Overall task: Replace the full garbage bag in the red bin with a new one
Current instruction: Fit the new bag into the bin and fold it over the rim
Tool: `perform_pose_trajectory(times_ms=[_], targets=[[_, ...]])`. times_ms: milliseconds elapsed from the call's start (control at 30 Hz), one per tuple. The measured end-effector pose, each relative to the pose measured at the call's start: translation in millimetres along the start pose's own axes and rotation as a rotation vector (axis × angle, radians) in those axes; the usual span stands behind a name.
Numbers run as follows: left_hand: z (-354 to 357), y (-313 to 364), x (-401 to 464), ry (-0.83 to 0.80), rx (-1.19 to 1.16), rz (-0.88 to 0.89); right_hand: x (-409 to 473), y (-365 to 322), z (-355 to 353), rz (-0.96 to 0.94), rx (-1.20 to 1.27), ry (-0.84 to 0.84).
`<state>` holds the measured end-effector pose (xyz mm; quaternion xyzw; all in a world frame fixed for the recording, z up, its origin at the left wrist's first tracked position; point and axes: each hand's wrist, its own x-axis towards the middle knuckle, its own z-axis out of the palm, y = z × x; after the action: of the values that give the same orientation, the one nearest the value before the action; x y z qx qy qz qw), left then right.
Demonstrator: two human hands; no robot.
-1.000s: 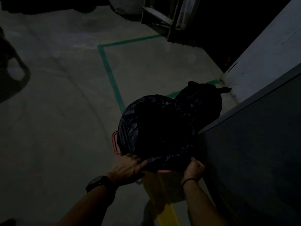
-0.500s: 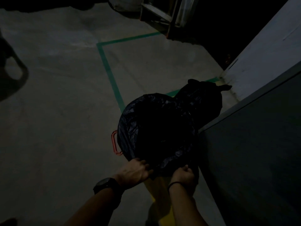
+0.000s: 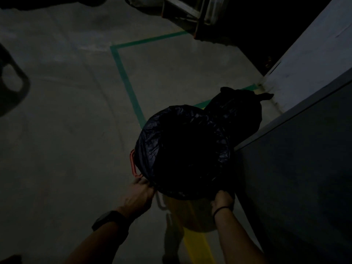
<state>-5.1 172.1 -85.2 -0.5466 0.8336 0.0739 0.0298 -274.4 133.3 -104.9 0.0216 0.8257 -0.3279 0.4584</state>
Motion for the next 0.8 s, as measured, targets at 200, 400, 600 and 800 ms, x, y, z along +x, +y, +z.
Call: perform_pose_trajectory(times_ms=[200, 400, 600, 800], targets=[[-43.9, -19.3, 25.1, 0.307, -0.279, -0.605, -10.5, -50.0, 5.9, -0.723, -0.056, 0.298], [-34.4, -28.4, 58.5, 0.079, -0.073, -0.028, -3.4, -73.5, 42.6, -1.283, -0.976, 0.004], [-32.7, -41.9, 72.0, -0.078, -0.311, -0.476, 14.4, -92.3, 58.1, -1.172, -1.27, 0.045], [-21.2, -53.4, 68.3, -0.077, -0.555, -0.533, 17.5, -97.1, 57.5, -1.19, -1.315, 0.096]])
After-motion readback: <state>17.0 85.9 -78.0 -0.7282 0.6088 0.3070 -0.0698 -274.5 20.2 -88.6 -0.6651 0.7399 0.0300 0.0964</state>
